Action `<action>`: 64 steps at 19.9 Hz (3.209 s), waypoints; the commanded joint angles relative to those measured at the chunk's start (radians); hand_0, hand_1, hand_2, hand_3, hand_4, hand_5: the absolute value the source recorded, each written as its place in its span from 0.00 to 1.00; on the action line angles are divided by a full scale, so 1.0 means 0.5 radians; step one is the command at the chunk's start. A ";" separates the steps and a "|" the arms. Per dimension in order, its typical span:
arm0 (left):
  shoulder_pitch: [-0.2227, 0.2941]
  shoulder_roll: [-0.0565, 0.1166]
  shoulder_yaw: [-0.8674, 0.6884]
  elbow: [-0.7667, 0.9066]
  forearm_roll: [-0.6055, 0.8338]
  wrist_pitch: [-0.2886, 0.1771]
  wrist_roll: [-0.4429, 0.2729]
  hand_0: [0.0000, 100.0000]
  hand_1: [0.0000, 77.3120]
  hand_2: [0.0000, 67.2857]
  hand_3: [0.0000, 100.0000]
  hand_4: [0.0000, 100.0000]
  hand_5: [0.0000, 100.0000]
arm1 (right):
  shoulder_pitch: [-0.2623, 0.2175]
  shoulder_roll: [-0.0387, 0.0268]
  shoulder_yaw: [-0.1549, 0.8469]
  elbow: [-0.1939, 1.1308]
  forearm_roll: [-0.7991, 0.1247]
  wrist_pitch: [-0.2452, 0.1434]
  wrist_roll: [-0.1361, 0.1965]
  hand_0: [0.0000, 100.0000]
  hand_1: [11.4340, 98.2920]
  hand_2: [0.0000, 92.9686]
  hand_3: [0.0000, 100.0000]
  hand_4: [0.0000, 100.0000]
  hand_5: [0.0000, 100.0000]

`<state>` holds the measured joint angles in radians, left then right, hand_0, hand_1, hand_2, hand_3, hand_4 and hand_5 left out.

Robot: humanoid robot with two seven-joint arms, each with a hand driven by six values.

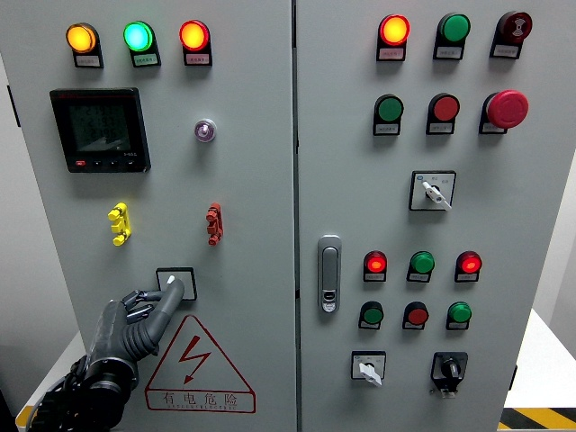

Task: Turn on light switch 1
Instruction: 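Twist the rotary switch knob with the left hand fingers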

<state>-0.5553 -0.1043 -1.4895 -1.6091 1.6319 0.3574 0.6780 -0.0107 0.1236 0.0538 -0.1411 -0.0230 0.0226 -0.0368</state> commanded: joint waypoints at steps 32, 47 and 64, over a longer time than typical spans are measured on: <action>0.000 -0.009 0.000 -0.003 0.000 0.006 0.000 0.65 0.60 0.78 1.00 1.00 1.00 | 0.000 -0.002 0.000 0.000 0.000 0.001 0.000 0.00 0.10 0.00 0.20 0.19 0.10; 0.015 -0.018 0.003 -0.015 -0.018 -0.006 -0.009 0.01 0.63 0.74 1.00 1.00 1.00 | 0.000 -0.002 0.000 0.000 0.000 0.001 0.000 0.00 0.10 0.00 0.20 0.19 0.11; 0.187 -0.012 0.021 -0.083 -0.021 -0.024 -0.034 0.00 0.66 0.72 1.00 1.00 1.00 | 0.000 0.001 0.000 0.000 0.000 -0.002 0.000 0.00 0.10 0.00 0.20 0.19 0.11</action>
<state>-0.4879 -0.1125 -1.4790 -1.6402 1.6216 0.3502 0.6655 -0.0107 0.1234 0.0538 -0.1411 -0.0230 0.0228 -0.0368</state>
